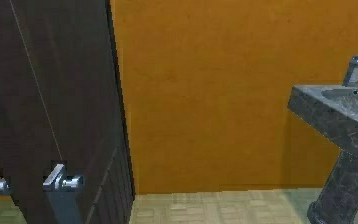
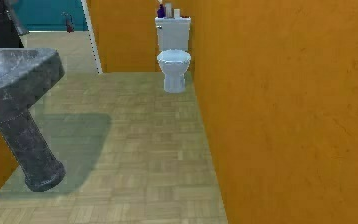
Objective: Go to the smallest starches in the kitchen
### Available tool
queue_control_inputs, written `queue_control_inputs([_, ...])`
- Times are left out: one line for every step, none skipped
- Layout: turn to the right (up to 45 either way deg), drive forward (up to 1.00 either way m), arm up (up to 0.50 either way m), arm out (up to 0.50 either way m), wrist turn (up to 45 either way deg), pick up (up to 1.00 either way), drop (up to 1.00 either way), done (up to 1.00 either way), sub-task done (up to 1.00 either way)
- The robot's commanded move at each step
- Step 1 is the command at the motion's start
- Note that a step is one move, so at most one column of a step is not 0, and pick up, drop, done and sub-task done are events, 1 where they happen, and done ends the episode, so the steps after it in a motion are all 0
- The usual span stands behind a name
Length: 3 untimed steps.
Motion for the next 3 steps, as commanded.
queue_control_inputs([0.0,0.05,0.00,0.00,0.0,0.00,0.00,0.00,0.00])
queue_control_inputs([45.0,0.00,0.00,0.00,0.0,0.00,0.00,0.00,0.00])
queue_control_inputs([33.0,0.00,0.00,0.00,0.0,0.00,0.00,0.00,0.00])
